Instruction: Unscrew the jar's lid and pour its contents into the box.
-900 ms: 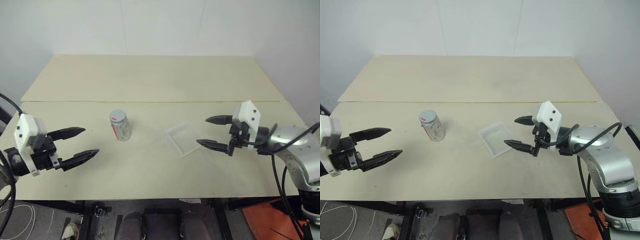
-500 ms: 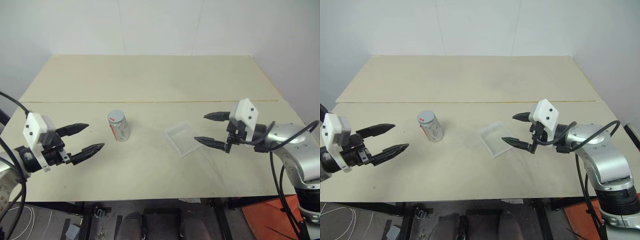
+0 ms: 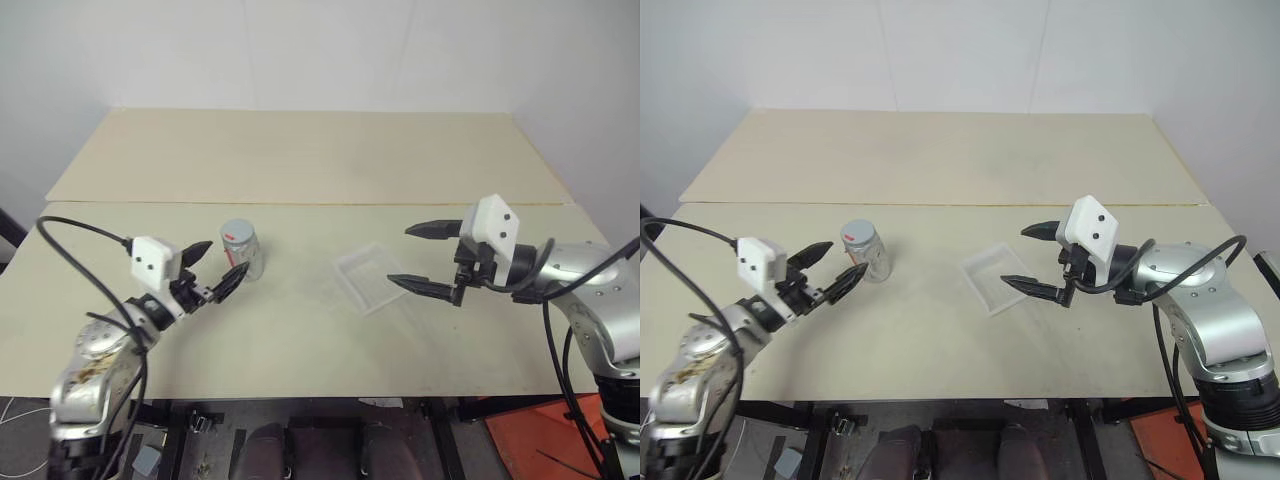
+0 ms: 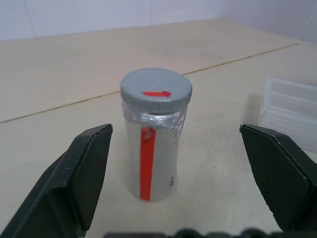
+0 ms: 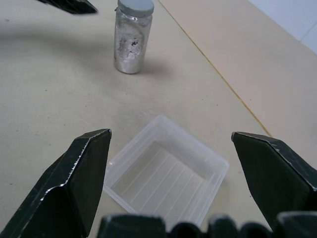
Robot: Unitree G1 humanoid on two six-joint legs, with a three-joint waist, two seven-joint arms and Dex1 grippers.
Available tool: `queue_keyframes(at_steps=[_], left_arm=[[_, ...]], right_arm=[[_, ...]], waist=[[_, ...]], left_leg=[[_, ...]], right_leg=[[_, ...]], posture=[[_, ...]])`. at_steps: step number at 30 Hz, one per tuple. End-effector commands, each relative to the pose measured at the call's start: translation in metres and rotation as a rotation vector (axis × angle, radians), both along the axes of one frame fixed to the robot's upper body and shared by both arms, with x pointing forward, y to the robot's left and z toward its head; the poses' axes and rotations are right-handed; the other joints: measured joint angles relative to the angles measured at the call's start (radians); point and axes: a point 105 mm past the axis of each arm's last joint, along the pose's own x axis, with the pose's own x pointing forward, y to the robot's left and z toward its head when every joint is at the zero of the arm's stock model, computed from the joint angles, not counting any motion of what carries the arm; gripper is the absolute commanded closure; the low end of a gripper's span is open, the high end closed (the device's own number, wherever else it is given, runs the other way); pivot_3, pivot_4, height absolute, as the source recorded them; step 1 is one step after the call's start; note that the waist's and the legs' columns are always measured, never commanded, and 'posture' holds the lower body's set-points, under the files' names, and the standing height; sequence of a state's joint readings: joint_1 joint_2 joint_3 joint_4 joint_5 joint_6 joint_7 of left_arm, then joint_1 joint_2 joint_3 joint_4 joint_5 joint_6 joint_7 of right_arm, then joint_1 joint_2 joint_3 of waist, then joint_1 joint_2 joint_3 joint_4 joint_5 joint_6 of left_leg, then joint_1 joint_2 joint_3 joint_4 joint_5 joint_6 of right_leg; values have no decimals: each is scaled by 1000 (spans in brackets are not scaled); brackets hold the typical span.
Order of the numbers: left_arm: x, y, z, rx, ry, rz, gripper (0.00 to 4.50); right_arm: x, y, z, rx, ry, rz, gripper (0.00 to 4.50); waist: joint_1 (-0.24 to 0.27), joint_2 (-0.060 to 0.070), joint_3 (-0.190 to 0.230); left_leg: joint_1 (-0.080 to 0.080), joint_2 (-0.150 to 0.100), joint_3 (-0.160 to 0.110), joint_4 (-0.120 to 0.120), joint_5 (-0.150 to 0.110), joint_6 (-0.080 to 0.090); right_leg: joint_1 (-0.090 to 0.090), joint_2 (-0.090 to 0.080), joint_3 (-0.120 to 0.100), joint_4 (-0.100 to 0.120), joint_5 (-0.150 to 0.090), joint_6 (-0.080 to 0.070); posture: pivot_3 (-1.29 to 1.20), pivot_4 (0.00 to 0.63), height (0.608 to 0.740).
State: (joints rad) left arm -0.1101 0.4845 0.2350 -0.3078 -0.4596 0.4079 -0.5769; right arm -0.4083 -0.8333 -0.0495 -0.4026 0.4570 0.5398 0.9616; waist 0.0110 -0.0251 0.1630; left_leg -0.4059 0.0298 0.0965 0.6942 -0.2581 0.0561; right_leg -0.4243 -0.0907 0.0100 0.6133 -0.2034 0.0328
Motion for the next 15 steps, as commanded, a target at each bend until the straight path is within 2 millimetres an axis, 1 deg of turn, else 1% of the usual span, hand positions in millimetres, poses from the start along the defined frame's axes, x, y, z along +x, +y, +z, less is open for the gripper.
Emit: queue_keyframes(at_steps=[1, 7, 15], left_arm=[[11, -3, 6, 28, -81, 46, 26], [29, -4, 2, 8, -109, 120, 26], [40, -12, -9, -5, -95, 103, 26]], right_arm=[[-3, 1, 17, 6, -71, -2, 0], [-6, 4, 19, 15, -89, -8, 0], [-8, 5, 24, 27, -107, -20, 0]], waist=[[-1, 0, 0], [0, 0, 0], [0, 0, 0]], left_leg=[[0, 0, 0, 0, 0, 0], [0, 0, 0, 0, 0, 0], [0, 0, -1, 0, 0, 0]], right_leg=[[0, 0, 0, 0, 0, 0], [0, 0, 0, 0, 0, 0], [0, 0, 0, 0, 0, 1]], posture=[[0, 150, 740], [0, 150, 740], [0, 150, 740]])
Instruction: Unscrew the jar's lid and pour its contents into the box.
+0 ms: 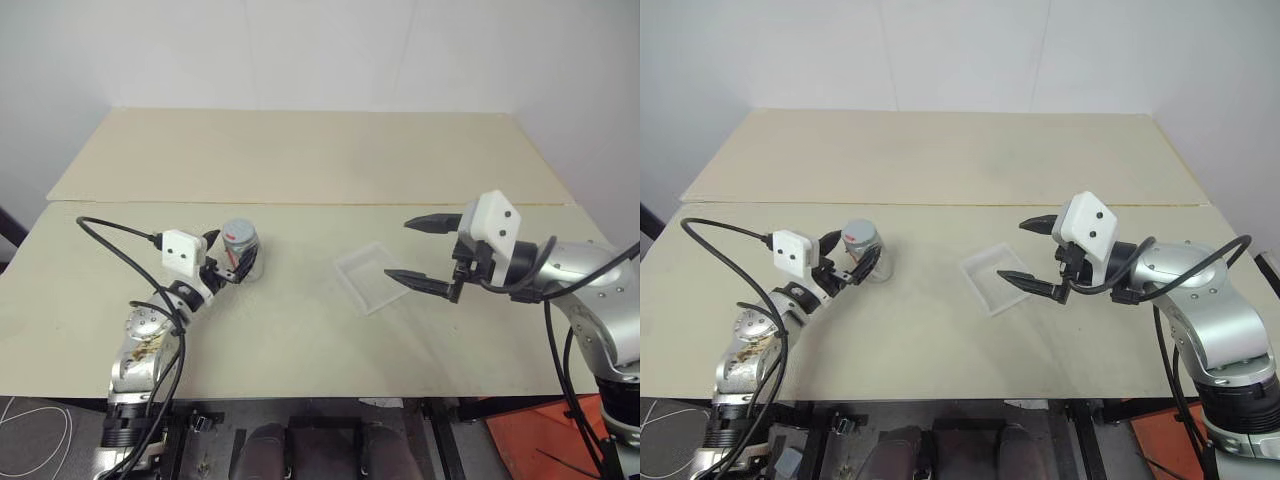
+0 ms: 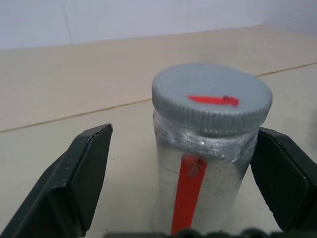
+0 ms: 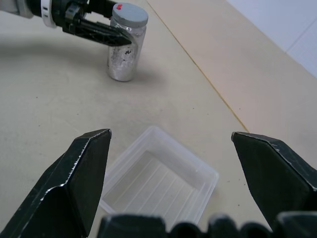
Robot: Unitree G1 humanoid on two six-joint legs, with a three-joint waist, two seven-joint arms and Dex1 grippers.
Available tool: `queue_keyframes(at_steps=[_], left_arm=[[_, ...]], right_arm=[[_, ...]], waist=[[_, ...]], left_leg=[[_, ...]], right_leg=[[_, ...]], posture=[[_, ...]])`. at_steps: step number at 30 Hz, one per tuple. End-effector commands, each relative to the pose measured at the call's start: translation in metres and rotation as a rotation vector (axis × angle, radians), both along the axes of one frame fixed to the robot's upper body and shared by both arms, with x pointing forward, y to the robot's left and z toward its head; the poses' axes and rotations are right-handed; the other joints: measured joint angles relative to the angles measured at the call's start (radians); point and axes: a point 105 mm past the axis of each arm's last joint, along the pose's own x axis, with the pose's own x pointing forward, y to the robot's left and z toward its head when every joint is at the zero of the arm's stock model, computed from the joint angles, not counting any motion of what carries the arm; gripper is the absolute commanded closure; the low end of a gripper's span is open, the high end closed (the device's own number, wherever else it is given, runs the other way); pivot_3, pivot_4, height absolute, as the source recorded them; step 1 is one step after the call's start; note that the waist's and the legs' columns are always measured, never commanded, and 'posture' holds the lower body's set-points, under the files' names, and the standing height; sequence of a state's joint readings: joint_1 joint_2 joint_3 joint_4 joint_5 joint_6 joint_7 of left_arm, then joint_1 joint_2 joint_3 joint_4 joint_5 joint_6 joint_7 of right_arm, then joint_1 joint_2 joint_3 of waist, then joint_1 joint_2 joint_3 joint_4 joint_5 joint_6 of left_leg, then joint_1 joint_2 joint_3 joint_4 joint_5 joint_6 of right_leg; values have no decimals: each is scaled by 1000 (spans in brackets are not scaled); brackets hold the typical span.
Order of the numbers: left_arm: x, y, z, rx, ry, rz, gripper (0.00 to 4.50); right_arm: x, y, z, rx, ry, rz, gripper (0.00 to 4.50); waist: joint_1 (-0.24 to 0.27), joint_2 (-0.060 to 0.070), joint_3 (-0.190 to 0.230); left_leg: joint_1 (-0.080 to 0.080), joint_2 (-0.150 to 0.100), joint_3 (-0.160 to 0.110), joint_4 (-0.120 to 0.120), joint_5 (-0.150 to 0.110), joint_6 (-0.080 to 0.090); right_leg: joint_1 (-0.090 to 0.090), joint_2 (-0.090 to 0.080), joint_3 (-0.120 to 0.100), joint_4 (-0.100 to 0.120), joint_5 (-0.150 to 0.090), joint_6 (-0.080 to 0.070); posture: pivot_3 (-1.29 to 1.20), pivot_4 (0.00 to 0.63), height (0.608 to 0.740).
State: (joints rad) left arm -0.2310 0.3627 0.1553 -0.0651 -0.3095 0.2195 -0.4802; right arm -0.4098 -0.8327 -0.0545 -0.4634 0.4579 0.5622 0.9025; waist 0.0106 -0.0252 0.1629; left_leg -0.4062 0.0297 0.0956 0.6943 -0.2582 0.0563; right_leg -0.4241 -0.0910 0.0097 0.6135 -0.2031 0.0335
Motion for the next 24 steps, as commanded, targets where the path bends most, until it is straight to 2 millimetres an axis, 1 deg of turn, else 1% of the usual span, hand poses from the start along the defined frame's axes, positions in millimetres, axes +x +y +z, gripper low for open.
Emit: queue_keyframes(at_steps=[1, 7, 10, 15, 16, 20, 23, 24], left_arm=[[5, -5, 9, 16, -51, -12, 26], [12, -10, 10, 3, -57, -26, 26], [12, -10, 11, 6, -58, -32, 566], [9, -10, 10, 9, -49, -41, 2289], [9, -9, 10, 9, -49, -40, 2482], [8, -6, 14, 13, -51, -43, 2476], [3, -13, 29, 18, -70, -135, 2476], [-1, -18, 37, 24, -75, -200, 2476]], right_arm=[[-5, 0, 16, 25, -57, 1, 0], [-6, 2, 18, 34, -61, 2, 0], [-5, 2, 20, 41, -69, -5, 0], [-6, 4, 20, 44, -68, 3, 0], [-5, 5, 20, 44, -68, 5, 0], [-4, 10, 20, 50, -69, 22, 0], [1, 21, 24, 65, -78, 60, 0], [2, 26, 27, 77, -83, 83, 0]], waist=[[0, 0, 0], [0, 0, 0], [0, 0, 0], [0, 0, 0], [0, 0, 0], [-1, 0, 0], [-6, 0, 0], [-7, 0, 0]], left_leg=[[0, 0, 0, 0, 0, 0], [0, 0, 0, 0, 0, 0], [0, 0, 0, 0, 0, 0], [0, 0, 0, 0, 0, 0], [0, 0, 0, 0, 0, 0], [0, 0, 0, 0, 0, 0], [0, 0, 0, 0, 0, 0], [0, 0, 0, 0, 0, 0]], right_leg=[[0, 0, 0, 0, 0, 0], [0, 0, 0, 0, 0, 0], [0, 0, 0, 0, 0, 0], [0, 0, 0, 0, 0, 0], [0, 0, 0, 0, 0, 0], [0, 0, 0, 0, 0, 0], [0, 0, 0, 0, 0, 0], [-1, 0, 0, 1, 0, 0]], posture=[[0, 150, 740], [0, 150, 740], [0, 150, 740], [0, 150, 740], [0, 150, 740], [0, 150, 740], [0, 150, 740], [0, 150, 740]])
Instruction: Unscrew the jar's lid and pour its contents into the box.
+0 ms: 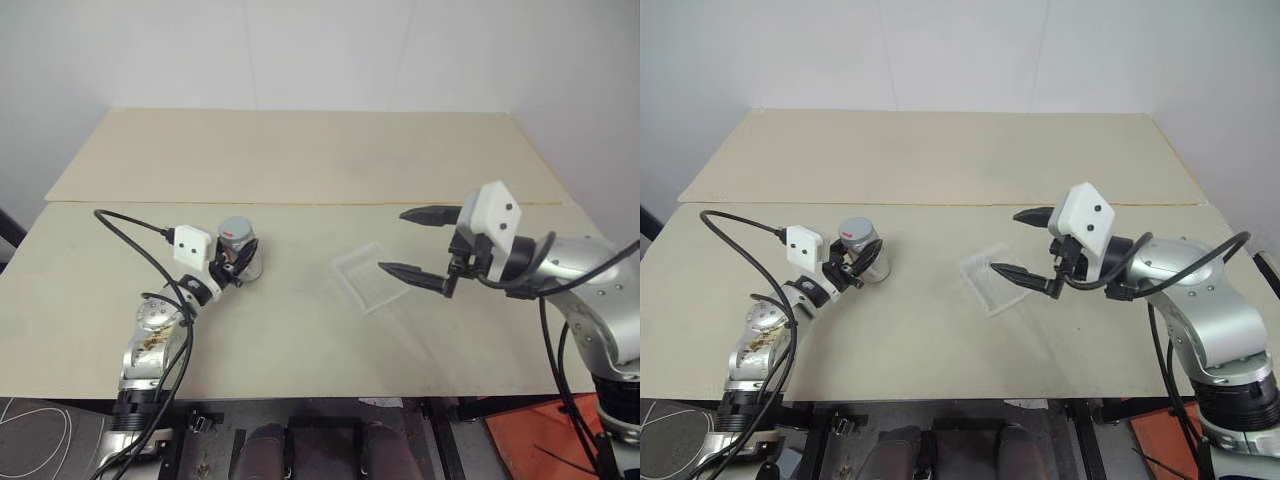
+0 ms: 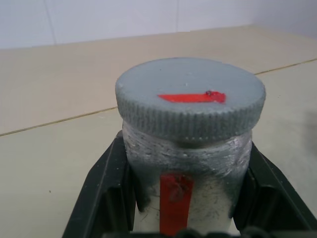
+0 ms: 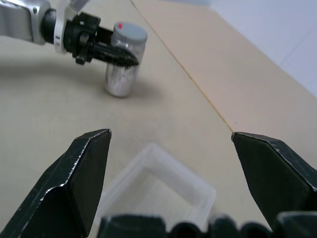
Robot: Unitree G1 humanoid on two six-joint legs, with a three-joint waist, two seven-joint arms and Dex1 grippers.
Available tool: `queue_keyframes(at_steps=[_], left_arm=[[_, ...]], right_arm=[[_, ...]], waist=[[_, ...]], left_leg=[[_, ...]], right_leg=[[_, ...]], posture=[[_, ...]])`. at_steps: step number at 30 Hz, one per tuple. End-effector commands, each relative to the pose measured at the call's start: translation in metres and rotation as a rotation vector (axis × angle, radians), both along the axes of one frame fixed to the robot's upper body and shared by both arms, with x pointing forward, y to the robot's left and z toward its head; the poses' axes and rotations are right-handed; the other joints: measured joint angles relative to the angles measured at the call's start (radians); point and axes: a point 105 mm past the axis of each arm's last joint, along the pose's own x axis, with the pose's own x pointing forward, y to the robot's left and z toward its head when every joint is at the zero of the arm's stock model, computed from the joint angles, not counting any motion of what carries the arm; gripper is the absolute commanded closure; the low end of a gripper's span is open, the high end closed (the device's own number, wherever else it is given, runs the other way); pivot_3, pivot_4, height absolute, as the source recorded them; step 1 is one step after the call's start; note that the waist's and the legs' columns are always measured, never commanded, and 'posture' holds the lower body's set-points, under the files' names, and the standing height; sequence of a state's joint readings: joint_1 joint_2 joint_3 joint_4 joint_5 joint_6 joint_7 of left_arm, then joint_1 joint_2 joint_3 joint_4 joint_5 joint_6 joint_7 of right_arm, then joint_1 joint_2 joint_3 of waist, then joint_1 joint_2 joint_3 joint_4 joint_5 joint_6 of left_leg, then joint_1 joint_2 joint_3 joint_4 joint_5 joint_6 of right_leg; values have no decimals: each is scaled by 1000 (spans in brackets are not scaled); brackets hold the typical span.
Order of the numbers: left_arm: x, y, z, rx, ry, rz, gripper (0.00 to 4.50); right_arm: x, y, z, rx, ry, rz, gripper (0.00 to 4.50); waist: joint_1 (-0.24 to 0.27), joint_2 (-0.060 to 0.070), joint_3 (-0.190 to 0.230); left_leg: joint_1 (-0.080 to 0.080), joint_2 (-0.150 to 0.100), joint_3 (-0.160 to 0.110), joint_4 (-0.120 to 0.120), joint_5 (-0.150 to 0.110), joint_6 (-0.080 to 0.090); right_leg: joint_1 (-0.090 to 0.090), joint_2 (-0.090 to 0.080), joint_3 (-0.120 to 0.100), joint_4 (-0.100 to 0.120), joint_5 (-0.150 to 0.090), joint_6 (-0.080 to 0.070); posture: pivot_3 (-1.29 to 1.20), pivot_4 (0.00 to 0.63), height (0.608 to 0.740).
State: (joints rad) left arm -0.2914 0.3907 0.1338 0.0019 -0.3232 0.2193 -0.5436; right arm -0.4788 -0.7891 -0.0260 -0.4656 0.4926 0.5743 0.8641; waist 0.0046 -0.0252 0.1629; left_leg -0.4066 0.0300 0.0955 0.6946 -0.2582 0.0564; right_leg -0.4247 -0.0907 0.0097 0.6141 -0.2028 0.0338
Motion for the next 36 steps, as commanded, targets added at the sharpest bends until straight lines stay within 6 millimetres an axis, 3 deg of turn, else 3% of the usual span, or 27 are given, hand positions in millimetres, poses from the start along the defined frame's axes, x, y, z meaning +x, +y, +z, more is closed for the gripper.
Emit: queue_keyframes(at_steps=[1, 6, 13, 20, 27, 32, 33, 36], left_arm=[[-14, -18, 46, 8, -91, -211, 2476], [-34, -38, 81, 76, -81, -539, 2476], [-40, -62, 102, 123, -106, -797, 2476], [-38, -76, 105, 159, -129, -900, 2476], [-37, -81, 106, 171, -149, -923, 2476], [-40, -81, 106, 178, -155, -940, 2476], [-40, -81, 107, 176, -159, -942, 2476], [-42, -82, 110, 161, -172, -968, 2476]], right_arm=[[1, 17, 20, 42, -53, 73, 0], [2, 52, 46, 169, -12, 219, 0], [7, 90, 62, 235, 73, 292, 0], [13, 105, 57, 214, 120, 277, 0], [17, 108, 52, 227, 148, 239, 0], [16, 106, 54, 252, 171, 257, 1561], [16, 105, 55, 257, 180, 263, 1748], [8, 104, 56, 276, 224, 364, 1760]], waist=[[-3, 0, 0], [-9, 0, 0], [-9, 0, 0], [-10, 0, 0], [-16, 0, 0], [-17, 0, 0], [-17, 0, 0], [-17, 0, 0]], left_leg=[[0, 0, 0, 0, 0, 0], [0, 0, 0, 0, 0, -1], [-2, -1, 0, 0, 0, 0], [-4, -1, 0, 0, 0, 0], [-5, -1, 0, 0, 0, 0], [-5, -1, -1, 0, 0, 0], [-5, -1, -1, 0, 0, 0], [-5, -1, -1, 0, 0, 0]], right_leg=[[0, 0, 0, 0, 0, 0], [-1, 1, 0, 1, 0, 0], [-1, 1, -1, 1, 0, 0], [-2, 1, -2, 1, 0, 0], [-3, 1, -2, 1, 0, 0], [-3, 1, -2, 2, 0, 0], [-3, 1, -2, 2, 0, 0], [-3, 1, -2, 2, 0, 0]], posture=[[0, 150, 740], [0, 150, 740], [0, 150, 740], [0, 150, 740], [0, 150, 740], [0, 150, 740], [0, 150, 740], [0, 150, 740]])
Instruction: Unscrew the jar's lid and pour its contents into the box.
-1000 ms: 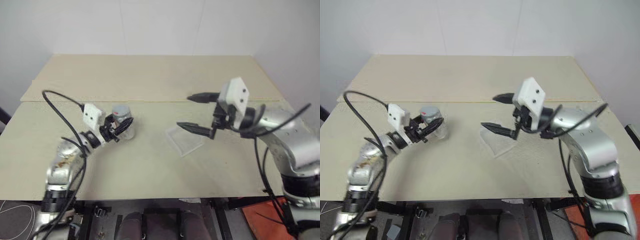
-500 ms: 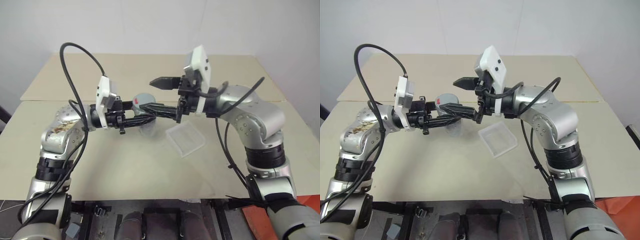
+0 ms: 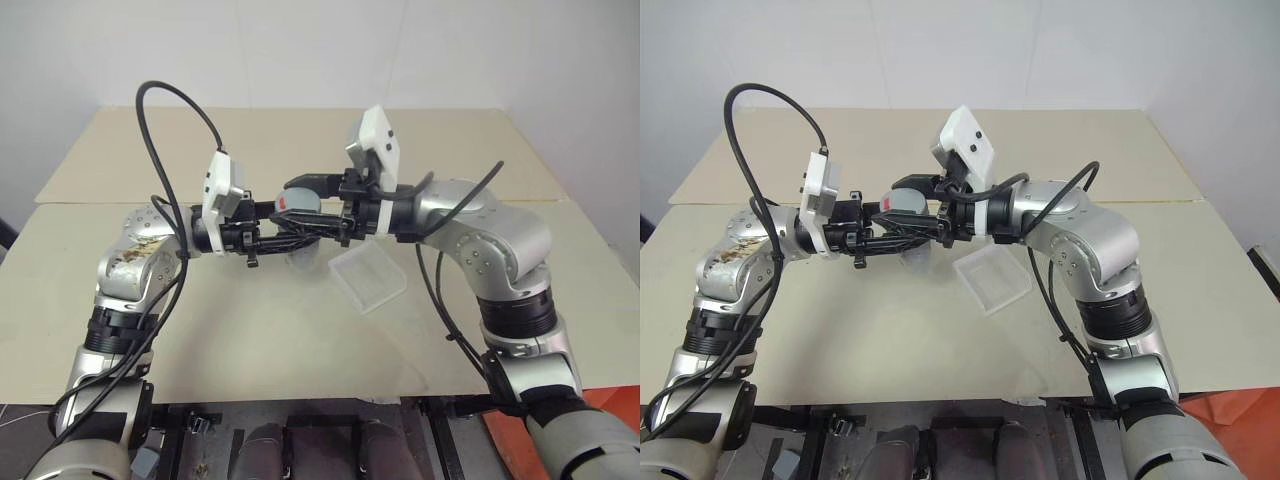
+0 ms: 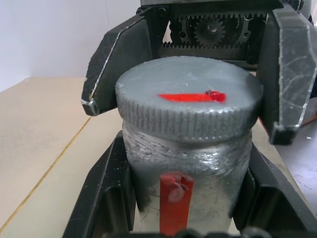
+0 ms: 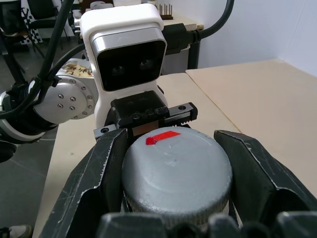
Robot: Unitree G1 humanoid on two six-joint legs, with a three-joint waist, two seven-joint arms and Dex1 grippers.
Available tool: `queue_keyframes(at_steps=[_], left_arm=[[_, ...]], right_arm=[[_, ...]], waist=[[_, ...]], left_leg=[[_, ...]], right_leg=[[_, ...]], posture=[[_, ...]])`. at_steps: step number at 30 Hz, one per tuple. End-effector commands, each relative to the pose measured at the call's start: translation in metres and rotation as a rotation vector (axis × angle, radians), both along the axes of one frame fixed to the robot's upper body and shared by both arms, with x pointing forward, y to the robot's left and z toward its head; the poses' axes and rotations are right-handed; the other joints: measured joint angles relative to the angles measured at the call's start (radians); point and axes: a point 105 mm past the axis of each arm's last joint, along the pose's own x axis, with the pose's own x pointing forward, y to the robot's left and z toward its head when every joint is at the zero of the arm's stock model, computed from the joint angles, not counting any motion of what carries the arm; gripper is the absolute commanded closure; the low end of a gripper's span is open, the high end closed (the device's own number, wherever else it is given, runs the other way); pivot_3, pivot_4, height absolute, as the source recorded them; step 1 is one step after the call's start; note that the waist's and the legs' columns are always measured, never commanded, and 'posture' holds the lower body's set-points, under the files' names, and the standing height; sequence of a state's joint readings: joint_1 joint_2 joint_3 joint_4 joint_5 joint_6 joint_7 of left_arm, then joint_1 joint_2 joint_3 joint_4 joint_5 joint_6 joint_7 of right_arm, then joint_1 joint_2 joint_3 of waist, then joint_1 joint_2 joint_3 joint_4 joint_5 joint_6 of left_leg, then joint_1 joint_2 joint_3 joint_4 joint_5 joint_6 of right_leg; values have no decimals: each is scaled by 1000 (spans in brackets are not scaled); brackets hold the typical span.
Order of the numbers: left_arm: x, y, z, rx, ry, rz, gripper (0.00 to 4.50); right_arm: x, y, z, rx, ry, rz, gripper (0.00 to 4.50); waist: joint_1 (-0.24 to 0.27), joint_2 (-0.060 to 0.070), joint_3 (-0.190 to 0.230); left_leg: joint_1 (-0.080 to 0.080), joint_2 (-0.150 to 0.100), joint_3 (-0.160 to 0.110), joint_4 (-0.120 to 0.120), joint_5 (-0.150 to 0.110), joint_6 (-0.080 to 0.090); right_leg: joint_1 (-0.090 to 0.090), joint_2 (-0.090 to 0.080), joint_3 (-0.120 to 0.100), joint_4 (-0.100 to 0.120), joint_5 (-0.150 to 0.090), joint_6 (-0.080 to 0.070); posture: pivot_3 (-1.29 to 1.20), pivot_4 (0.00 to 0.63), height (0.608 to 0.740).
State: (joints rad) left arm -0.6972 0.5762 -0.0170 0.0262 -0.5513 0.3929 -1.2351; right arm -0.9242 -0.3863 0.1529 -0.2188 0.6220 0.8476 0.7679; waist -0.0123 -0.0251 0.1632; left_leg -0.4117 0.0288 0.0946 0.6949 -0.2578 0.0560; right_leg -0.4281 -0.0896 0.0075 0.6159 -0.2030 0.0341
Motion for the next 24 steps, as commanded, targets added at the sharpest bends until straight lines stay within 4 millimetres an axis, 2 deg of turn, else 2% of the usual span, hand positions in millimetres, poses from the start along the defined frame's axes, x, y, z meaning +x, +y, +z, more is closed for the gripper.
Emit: queue_keyframes(at_steps=[1, 4, 7, 11, 16, 17, 20, 24], left_arm=[[-9, -2, 18, -31, -56, -79, 2476], [-21, -1, 29, -68, -18, -196, 2476], [-42, -4, 39, -85, 15, -361, 2476], [-60, -7, 39, -44, 45, -490, 2476], [-65, -11, 31, -1, 40, -498, 2476], [-63, -11, 31, -2, 40, -488, 2476], [-59, -9, 28, 1, 42, -445, 2476], [-45, -4, 24, -9, 25, -327, 2476]], right_arm=[[-11, -7, 16, 72, -3, 128, 1760], [-28, -10, 16, 85, 19, 332, 1760], [-46, -12, 11, 43, -25, 560, 1760], [-49, -11, 9, 17, -102, 765, 1760], [-34, -2, 5, -28, -144, 786, 1760], [-31, -1, 6, -28, -149, 778, 1050], [-24, -1, 8, -11, -162, 721, 152], [-17, -16, 13, 46, -171, 538, 46]], waist=[[1, 0, 0], [1, 0, 0], [0, 0, 0], [-6, 0, 0], [-5, 1, 0], [-5, 1, 0], [0, 1, 0], [4, 1, 0]], left_leg=[[0, 0, 0, 0, 0, 0], [0, 0, 0, 0, 0, 0], [-2, 0, -1, 0, 0, 0], [-1, 0, -1, 1, 0, 1], [1, 1, -2, 1, 1, -1], [1, 1, -2, 1, 1, -1], [1, 1, -2, 1, 1, -2], [0, 0, -3, 1, 1, -2]], right_leg=[[0, 0, 0, 0, 0, 0], [0, 0, 0, 0, 0, 0], [0, 1, -1, 0, 0, 0], [0, 2, 0, 0, 0, 1], [0, 3, 0, 2, 0, 0], [0, 3, 0, 3, 0, 0], [-1, 3, 0, 9, 0, 0], [-1, 1, 0, 8, 0, 0]], posture=[[0, 150, 740], [0, 150, 740], [0, 150, 740], [0, 150, 740], [0, 150, 740], [0, 150, 740], [0, 150, 740], [0, 150, 740]])
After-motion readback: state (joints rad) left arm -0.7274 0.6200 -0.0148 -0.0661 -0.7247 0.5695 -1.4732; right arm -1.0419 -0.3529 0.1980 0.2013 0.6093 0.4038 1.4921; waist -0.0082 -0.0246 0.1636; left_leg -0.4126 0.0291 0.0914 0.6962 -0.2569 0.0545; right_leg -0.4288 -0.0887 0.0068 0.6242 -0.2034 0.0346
